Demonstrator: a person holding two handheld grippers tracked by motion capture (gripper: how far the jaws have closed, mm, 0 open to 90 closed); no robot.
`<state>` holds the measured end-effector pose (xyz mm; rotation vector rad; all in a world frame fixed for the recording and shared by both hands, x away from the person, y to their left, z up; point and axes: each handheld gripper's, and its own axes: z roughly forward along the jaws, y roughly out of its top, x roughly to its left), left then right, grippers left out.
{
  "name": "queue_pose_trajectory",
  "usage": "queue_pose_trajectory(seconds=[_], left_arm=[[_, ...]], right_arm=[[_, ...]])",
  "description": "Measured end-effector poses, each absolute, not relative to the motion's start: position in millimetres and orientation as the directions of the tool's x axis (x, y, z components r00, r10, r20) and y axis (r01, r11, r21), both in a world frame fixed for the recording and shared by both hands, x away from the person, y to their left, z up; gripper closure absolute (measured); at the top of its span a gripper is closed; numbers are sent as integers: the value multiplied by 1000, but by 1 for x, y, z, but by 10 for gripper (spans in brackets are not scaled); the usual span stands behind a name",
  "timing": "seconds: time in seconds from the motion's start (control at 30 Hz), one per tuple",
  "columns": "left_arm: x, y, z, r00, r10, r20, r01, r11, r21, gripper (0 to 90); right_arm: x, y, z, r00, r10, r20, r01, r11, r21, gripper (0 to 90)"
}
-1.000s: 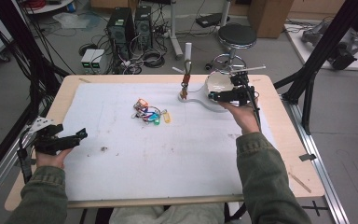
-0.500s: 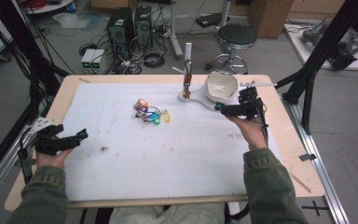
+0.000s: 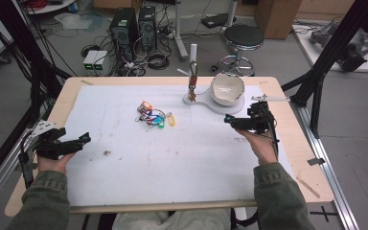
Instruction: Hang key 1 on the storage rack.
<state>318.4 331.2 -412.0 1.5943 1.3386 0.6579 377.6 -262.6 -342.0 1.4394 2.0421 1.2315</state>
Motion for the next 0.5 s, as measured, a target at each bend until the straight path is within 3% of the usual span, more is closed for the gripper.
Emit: queue_pose_trajectory(seconds=[0.5], left_arm=[[318,330,-412,268,951,-156,459,17,888,17]], right_arm=[[362,-270,-371,-442,877,189,586,123,801,15]])
